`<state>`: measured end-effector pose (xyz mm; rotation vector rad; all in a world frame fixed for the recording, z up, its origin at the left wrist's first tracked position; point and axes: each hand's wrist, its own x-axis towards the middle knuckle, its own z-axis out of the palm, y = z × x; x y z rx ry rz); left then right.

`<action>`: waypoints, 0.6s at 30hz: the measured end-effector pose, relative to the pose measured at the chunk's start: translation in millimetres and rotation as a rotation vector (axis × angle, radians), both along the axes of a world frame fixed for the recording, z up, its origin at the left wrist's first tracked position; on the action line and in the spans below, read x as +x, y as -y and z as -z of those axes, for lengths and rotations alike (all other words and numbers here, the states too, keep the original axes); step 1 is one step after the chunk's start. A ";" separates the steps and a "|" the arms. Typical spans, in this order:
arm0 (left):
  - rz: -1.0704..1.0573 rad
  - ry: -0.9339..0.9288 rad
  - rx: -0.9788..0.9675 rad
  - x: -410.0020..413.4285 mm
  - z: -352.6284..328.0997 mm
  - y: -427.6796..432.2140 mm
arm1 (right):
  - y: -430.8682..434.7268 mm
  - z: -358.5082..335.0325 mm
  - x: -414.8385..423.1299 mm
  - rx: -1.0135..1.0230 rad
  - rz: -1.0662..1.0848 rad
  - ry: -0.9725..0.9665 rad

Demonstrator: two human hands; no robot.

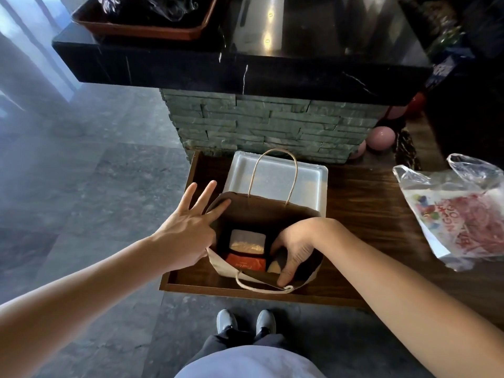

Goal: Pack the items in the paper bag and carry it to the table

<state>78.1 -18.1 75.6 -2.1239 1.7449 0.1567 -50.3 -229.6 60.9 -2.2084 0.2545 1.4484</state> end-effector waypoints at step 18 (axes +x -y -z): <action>-0.036 -0.090 0.004 13.0 6.5 16.1 | 11.6 10.7 20.0 -0.113 -0.022 -0.027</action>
